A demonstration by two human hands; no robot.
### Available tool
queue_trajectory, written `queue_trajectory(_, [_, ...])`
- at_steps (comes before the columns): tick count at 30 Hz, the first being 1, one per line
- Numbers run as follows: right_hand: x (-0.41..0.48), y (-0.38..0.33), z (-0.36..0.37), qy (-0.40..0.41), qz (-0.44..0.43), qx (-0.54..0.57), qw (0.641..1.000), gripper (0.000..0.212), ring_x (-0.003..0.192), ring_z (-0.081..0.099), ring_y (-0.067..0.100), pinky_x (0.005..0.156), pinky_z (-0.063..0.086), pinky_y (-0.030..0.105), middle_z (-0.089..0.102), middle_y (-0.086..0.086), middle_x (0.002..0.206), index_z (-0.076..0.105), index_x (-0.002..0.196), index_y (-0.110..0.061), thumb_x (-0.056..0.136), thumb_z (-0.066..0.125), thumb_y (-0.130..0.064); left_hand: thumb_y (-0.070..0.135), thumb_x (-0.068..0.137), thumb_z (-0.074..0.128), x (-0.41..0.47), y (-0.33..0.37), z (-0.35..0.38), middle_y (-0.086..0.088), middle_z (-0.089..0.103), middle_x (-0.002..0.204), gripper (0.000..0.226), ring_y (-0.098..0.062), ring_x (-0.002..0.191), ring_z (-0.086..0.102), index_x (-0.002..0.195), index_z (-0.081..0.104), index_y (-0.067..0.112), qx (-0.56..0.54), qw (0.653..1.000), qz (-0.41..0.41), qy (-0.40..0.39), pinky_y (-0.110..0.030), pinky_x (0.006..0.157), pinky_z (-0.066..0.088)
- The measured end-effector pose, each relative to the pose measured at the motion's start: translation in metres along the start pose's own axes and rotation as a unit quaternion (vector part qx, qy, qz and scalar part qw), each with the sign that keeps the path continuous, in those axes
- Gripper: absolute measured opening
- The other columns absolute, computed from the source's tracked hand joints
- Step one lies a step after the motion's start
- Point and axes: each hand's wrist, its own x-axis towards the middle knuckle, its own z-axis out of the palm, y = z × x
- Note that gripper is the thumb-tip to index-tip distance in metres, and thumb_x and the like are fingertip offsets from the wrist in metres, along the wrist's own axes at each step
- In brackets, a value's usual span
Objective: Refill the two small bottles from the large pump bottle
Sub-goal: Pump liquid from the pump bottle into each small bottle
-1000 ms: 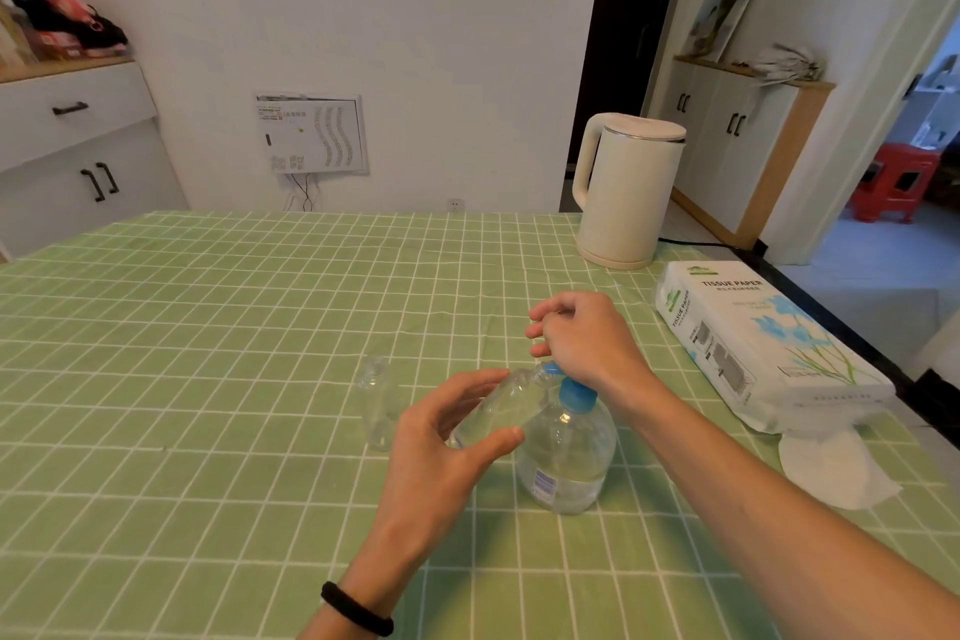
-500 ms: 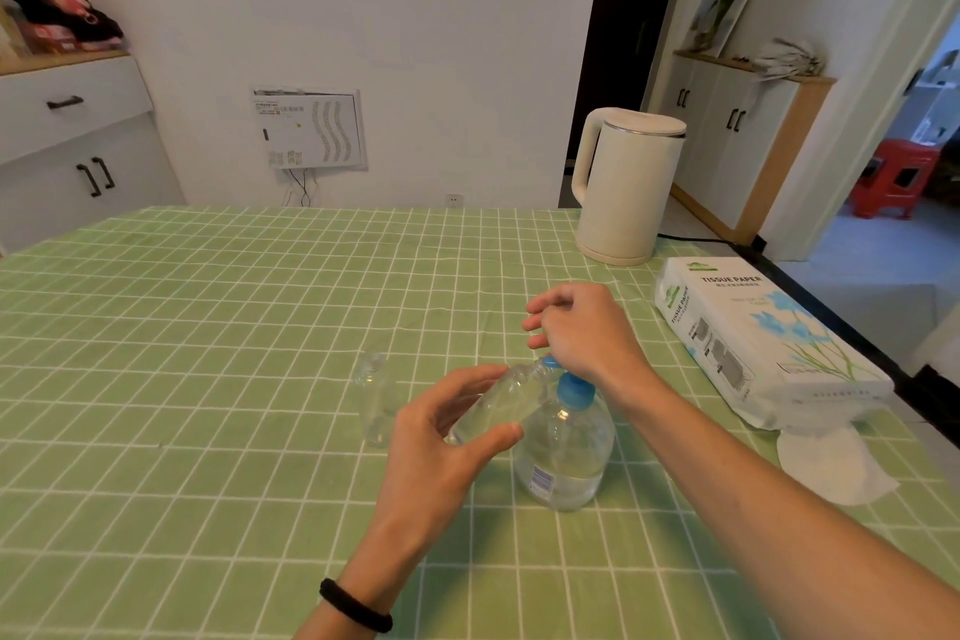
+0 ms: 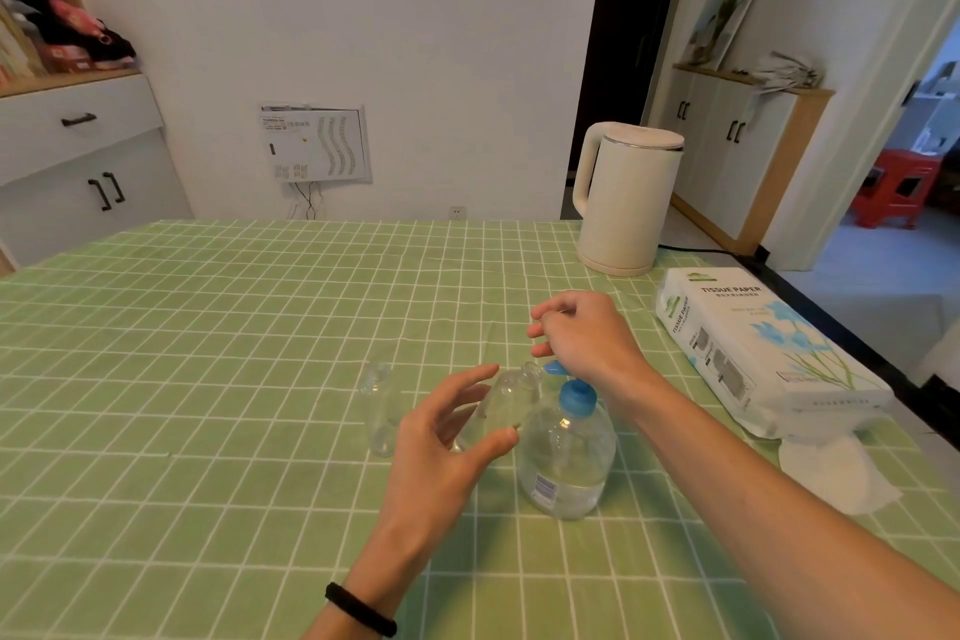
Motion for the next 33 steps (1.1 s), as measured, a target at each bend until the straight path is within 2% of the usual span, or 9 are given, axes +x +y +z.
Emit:
queue_trajectory(4, [0.001, 0.002, 0.001, 0.001, 0.001, 0.021, 1.0, 0.026, 0.075, 0.077, 0.005, 0.057, 0.055, 0.019, 0.078, -0.01, 0.09, 0.071, 0.097, -0.028, 0.097, 0.049, -0.015, -0.005, 0.085, 0.079, 0.003, -0.006, 0.0, 0.012, 0.079, 0.118, 0.05, -0.005, 0.116, 0.071, 0.123, 0.073, 0.026, -0.009, 1.0, -0.007, 0.002, -0.008, 0.093, 0.051])
queue_trajectory(8, [0.003, 0.004, 0.002, -0.005, -0.002, 0.029, 1.0, 0.025, 0.073, 0.077, 0.003, 0.059, 0.055, 0.02, 0.078, -0.01, 0.092, 0.072, 0.1, -0.027, 0.098, 0.049, -0.016, -0.006, 0.092, 0.072, 0.008, -0.014, 0.0, 0.015, 0.079, 0.116, 0.044, 0.0, 0.112, 0.071, 0.122, 0.07, 0.025, -0.017, 0.999, -0.025, 0.024, -0.006, 0.089, 0.05])
queue_trajectory(12, [0.005, 0.005, 0.002, -0.006, -0.002, 0.041, 0.999, 0.025, 0.07, 0.076, 0.002, 0.054, 0.052, 0.015, 0.078, -0.009, 0.092, 0.072, 0.101, -0.024, 0.099, 0.049, -0.015, -0.005, 0.096, 0.067, 0.014, -0.026, 0.001, 0.003, 0.079, 0.117, 0.045, -0.009, 0.11, 0.073, 0.125, 0.064, 0.029, -0.021, 0.997, -0.053, 0.051, -0.018, 0.089, 0.057])
queue_trajectory(18, [0.004, 0.006, 0.001, -0.013, 0.003, 0.057, 0.998, 0.027, 0.076, 0.077, 0.006, 0.054, 0.054, 0.017, 0.078, -0.007, 0.094, 0.073, 0.103, -0.021, 0.1, 0.047, -0.012, -0.006, 0.1, 0.06, 0.022, -0.038, -0.001, 0.0, 0.075, 0.117, 0.047, -0.004, 0.105, 0.071, 0.128, 0.055, 0.031, 0.014, 0.996, -0.058, 0.069, -0.013, 0.086, 0.054])
queue_trajectory(24, [0.002, 0.005, 0.0, -0.018, 0.013, 0.091, 0.996, 0.028, 0.08, 0.077, 0.009, 0.051, 0.053, 0.014, 0.078, -0.004, 0.097, 0.074, 0.102, -0.019, 0.101, 0.047, -0.01, -0.002, 0.103, 0.057, 0.031, -0.044, -0.003, 0.001, 0.071, 0.123, 0.046, -0.01, 0.113, 0.069, 0.135, 0.049, 0.029, 0.053, 0.995, -0.051, 0.063, -0.032, 0.104, 0.054])
queue_trajectory(27, [0.002, 0.006, -0.001, -0.019, 0.02, 0.104, 0.994, 0.026, 0.077, 0.076, 0.008, 0.061, 0.059, 0.022, 0.079, -0.004, 0.095, 0.075, 0.102, -0.02, 0.102, 0.05, -0.013, 0.001, 0.104, 0.056, 0.032, -0.044, -0.004, 0.0, 0.07, 0.127, 0.046, -0.013, 0.117, 0.067, 0.136, 0.048, 0.033, 0.057, 0.995, -0.058, 0.064, -0.04, 0.109, 0.053])
queue_trajectory(29, [0.002, 0.006, 0.0, -0.018, 0.025, 0.107, 0.994, 0.026, 0.077, 0.077, 0.008, 0.067, 0.061, 0.025, 0.079, -0.005, 0.095, 0.075, 0.102, -0.02, 0.102, 0.05, -0.014, 0.005, 0.106, 0.055, 0.03, -0.044, -0.004, -0.002, 0.066, 0.137, 0.047, -0.018, 0.129, 0.062, 0.14, 0.045, 0.035, 0.06, 0.994, -0.065, 0.058, -0.046, 0.115, 0.048])
queue_trajectory(31, [0.002, 0.006, 0.0, -0.018, 0.025, 0.107, 0.994, 0.026, 0.078, 0.077, 0.008, 0.065, 0.06, 0.024, 0.079, -0.006, 0.094, 0.075, 0.102, -0.021, 0.102, 0.05, -0.014, 0.006, 0.107, 0.054, 0.027, -0.043, -0.004, -0.004, 0.055, 0.152, 0.052, -0.025, 0.144, 0.05, 0.149, 0.039, 0.034, 0.07, 0.994, -0.069, 0.044, -0.052, 0.122, 0.04])
queue_trajectory(33, [0.002, 0.006, 0.0, -0.017, 0.025, 0.105, 0.994, 0.027, 0.079, 0.077, 0.008, 0.067, 0.06, 0.025, 0.079, -0.006, 0.094, 0.075, 0.101, -0.021, 0.102, 0.05, -0.014, 0.003, 0.107, 0.052, 0.023, -0.039, -0.004, -0.003, 0.042, 0.164, 0.063, -0.023, 0.154, 0.038, 0.158, 0.029, 0.032, 0.082, 0.993, -0.076, 0.03, -0.052, 0.126, 0.033])
